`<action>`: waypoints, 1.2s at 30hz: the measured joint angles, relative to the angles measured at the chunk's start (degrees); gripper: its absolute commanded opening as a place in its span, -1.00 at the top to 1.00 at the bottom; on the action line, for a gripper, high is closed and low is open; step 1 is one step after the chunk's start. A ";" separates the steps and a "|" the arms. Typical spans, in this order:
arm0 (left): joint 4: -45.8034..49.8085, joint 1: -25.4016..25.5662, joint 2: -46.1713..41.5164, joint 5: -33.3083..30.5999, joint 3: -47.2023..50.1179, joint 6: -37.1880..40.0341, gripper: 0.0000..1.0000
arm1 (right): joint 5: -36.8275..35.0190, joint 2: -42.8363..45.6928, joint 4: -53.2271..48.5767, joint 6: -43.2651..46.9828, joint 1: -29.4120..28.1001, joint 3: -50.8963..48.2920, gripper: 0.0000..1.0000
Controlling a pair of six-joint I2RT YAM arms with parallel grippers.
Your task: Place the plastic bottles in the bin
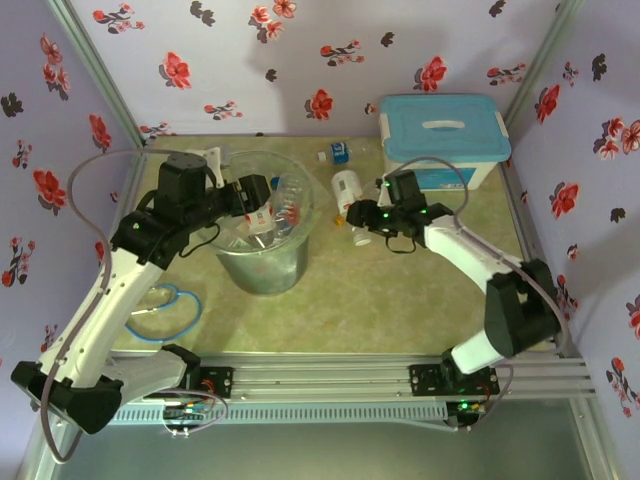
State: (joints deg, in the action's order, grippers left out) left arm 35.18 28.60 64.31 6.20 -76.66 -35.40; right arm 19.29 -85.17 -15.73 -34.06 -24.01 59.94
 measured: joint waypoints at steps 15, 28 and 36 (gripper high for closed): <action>-18.62 11.32 11.23 4.55 -7.26 -8.09 -0.78 | 2.43 16.26 -6.84 1.68 2.71 6.34 -0.05; -25.75 15.41 24.41 8.48 -12.90 -8.50 -0.76 | 13.97 17.97 -2.86 -1.03 2.62 8.28 -0.04; -26.67 16.00 26.38 8.81 -14.47 -9.75 -0.41 | 15.67 17.90 -0.39 -2.38 2.64 8.28 -0.04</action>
State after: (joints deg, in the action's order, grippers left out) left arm 8.51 44.60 90.70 15.00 -91.13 -45.15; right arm 34.96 -67.26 -16.12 -36.45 -21.37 68.23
